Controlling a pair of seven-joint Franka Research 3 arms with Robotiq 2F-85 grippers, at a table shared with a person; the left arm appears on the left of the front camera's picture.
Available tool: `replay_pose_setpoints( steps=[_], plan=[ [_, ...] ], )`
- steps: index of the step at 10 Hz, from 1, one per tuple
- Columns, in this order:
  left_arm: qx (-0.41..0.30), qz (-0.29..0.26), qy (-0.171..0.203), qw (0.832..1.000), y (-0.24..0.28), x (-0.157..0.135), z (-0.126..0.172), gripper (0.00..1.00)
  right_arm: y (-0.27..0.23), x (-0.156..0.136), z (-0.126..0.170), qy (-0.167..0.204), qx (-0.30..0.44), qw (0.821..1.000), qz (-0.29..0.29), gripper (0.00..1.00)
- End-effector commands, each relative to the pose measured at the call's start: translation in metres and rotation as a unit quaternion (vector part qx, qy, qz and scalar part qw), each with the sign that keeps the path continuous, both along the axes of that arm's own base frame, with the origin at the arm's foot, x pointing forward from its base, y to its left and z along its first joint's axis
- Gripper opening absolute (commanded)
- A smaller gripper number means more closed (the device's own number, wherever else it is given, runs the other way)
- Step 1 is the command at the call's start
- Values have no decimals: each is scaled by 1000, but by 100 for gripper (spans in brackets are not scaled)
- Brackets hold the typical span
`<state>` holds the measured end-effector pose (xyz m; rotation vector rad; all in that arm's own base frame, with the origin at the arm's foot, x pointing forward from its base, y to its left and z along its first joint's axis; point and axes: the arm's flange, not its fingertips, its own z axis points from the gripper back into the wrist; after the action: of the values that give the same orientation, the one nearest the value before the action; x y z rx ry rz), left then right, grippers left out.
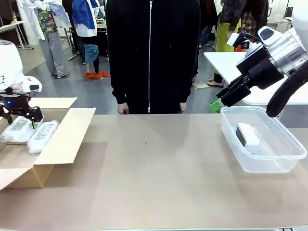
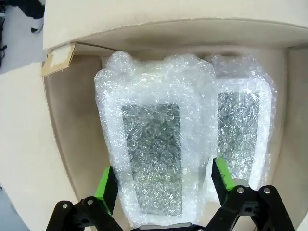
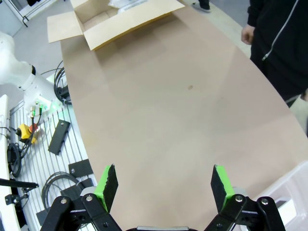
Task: Separate and place wrapped and unwrapped clocks.
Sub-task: If the picked Digital clock is wrapped, place it in the Package Box ; if not, place it in the Organizing box.
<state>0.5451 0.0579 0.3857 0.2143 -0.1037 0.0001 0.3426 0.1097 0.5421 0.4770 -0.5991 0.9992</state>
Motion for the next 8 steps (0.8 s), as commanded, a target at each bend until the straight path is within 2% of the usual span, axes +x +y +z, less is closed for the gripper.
replay_pose_setpoints(
  steps=[1, 4, 6, 8],
  plan=[
    [9, -9, 11, 1000, 3, -11, 15, 100, -1, 0, -1, 4, -7, 1000, 1, 100],
    [7, -17, 24, 1000, 5, -57, 41, 100, -1, 0, -1, 4, -7, 1000, 1, 100],
    [-26, -16, 28, 999, 5, -83, 68, 100, -1, 0, -1, 4, -7, 1000, 1, 100],
    [-38, -13, 13, 999, 8, -99, 93, 100, -1, 0, -1, 4, -7, 1000, 1, 100]
  ],
)
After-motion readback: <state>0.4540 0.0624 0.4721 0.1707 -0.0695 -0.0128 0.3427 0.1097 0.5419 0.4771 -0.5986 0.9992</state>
